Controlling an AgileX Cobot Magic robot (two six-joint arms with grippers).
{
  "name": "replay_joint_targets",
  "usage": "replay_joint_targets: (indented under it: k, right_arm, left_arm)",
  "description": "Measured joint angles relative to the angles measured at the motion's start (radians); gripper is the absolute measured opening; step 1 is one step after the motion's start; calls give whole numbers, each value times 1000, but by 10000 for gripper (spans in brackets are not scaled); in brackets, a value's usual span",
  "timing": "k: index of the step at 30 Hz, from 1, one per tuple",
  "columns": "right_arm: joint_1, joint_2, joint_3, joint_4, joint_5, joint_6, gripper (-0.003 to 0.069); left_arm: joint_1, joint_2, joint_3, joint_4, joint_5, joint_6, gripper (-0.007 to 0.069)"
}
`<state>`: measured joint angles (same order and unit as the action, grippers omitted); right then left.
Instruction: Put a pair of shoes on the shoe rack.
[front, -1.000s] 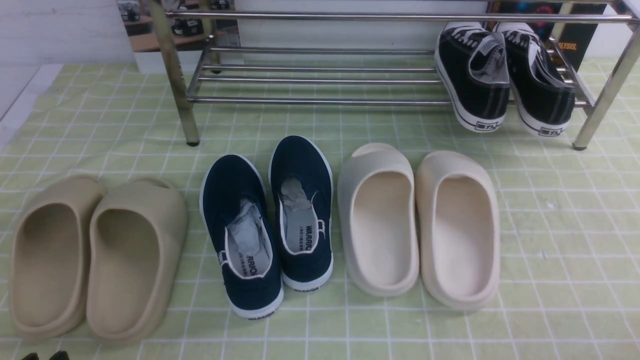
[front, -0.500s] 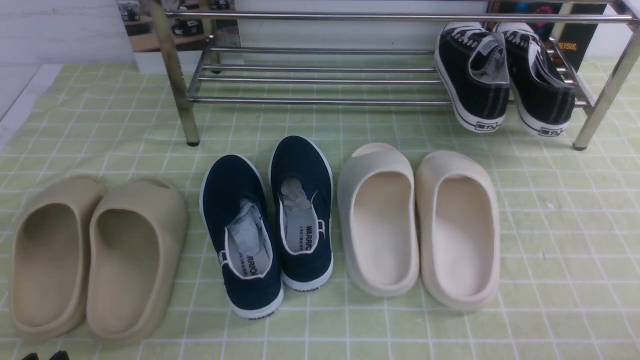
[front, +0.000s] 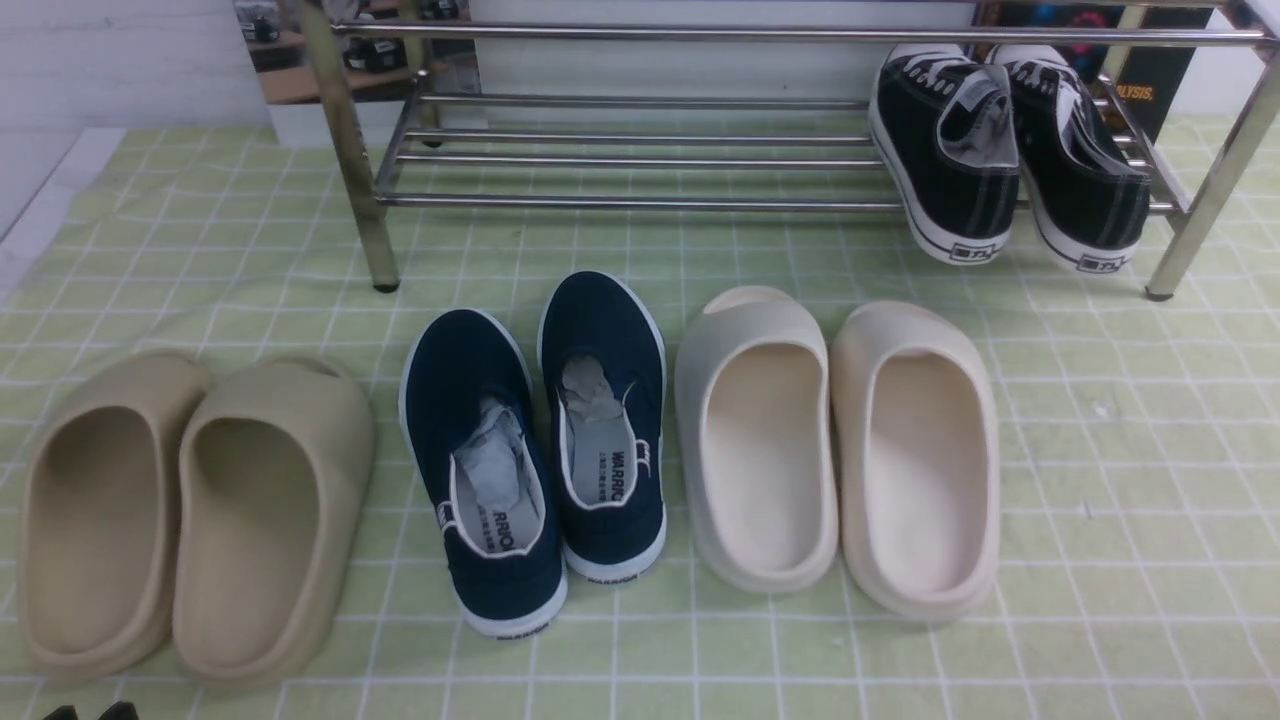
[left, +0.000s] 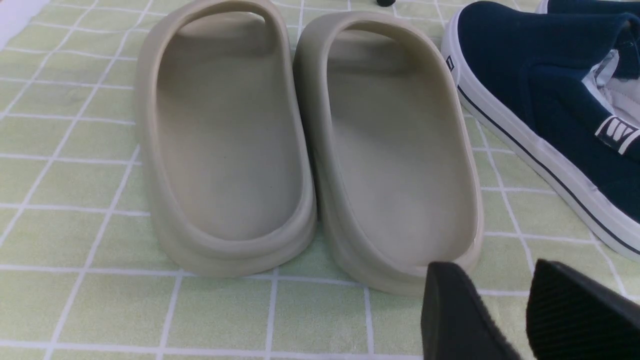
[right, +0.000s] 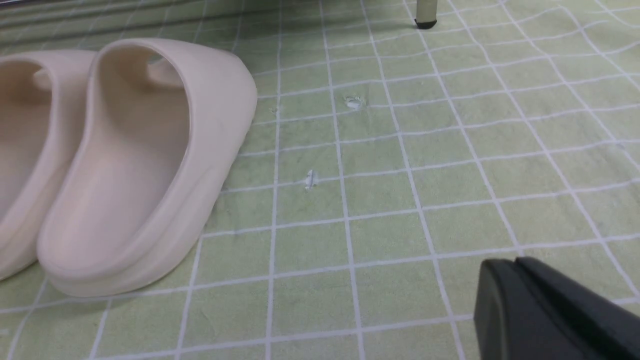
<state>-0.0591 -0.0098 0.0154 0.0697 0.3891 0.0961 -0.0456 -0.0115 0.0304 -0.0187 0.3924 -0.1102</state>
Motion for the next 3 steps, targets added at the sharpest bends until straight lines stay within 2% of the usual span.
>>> replay_joint_targets:
  k: [3]
  right_arm:
    - [0, 0, 0, 0, 0, 0, 46]
  left_arm:
    - [0, 0, 0, 0, 0, 0, 239]
